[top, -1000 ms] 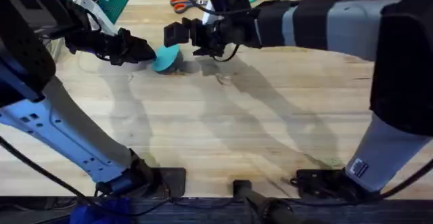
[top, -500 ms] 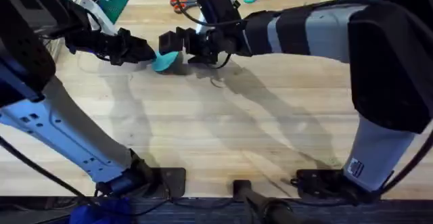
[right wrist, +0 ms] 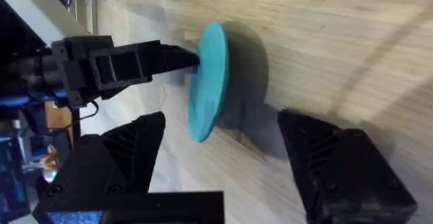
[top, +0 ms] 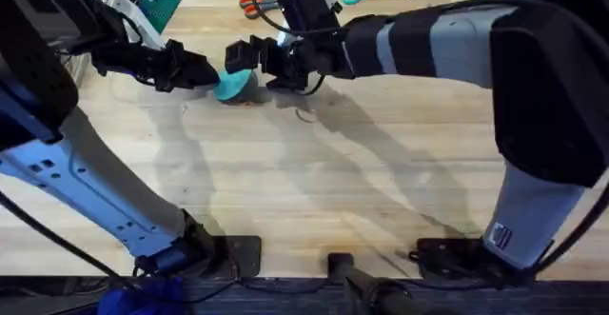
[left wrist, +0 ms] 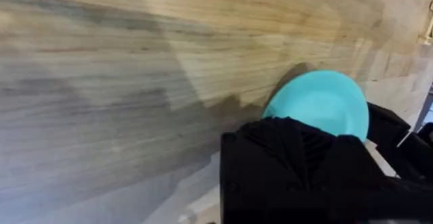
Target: Pick up the plates from the table one by one and place each into a slot on the dish rack.
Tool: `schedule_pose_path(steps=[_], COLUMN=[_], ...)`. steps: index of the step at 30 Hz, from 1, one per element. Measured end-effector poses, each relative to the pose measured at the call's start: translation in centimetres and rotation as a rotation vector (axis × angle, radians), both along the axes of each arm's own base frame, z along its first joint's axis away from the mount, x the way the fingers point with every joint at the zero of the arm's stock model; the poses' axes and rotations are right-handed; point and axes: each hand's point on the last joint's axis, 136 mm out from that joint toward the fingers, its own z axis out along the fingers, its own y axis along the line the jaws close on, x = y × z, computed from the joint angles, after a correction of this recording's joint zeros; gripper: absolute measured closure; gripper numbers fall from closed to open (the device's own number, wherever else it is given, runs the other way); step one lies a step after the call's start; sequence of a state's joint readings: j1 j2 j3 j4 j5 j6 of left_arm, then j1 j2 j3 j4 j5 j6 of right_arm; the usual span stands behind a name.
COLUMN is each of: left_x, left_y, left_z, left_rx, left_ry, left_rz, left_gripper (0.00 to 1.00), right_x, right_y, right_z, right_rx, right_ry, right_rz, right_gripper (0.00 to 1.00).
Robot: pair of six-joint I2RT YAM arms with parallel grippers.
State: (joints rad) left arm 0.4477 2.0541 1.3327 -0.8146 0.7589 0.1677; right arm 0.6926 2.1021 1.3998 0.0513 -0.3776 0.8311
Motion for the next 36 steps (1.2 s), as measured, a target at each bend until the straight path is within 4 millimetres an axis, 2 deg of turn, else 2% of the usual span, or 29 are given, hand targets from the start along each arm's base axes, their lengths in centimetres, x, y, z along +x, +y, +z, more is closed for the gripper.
schedule_pose_path(steps=[5,12,16,22,29,32,36], left_x=[0.0,0.0,0.0,0.0,0.0,0.0,0.0], left_y=[0.0,0.0,0.0,0.0,0.0,0.0,0.0], left_z=[0.0,0.0,0.0,0.0,0.0,0.0,0.0], left_rx=[0.0,0.0,0.0,0.0,0.0,0.0,0.0], left_ry=[0.0,0.0,0.001,0.001,0.001,0.001,0.001], left_rz=[0.0,0.0,0.0,0.0,0.0,0.0,0.0], left_gripper=[0.96,0.96,0.961,0.96,0.96,0.96,0.96], right_x=[0.2,1.5,1.5,1.3,1.1,0.8,0.6], right_y=[0.1,1.0,1.0,1.0,1.3,1.5,1.6], right_z=[0.2,2.1,1.7,0.0,0.0,0.0,0.0], right_rx=[0.021,0.104,0.109,0.092,0.095,0.096,0.097], right_ry=[0.026,-0.011,0.021,0.066,0.075,0.079,0.082], right_rz=[-0.034,-0.07,-0.093,-0.107,-0.113,-0.11,-0.107], right_gripper=[0.007,0.008,0.009,0.015,0.017,0.052,0.218])
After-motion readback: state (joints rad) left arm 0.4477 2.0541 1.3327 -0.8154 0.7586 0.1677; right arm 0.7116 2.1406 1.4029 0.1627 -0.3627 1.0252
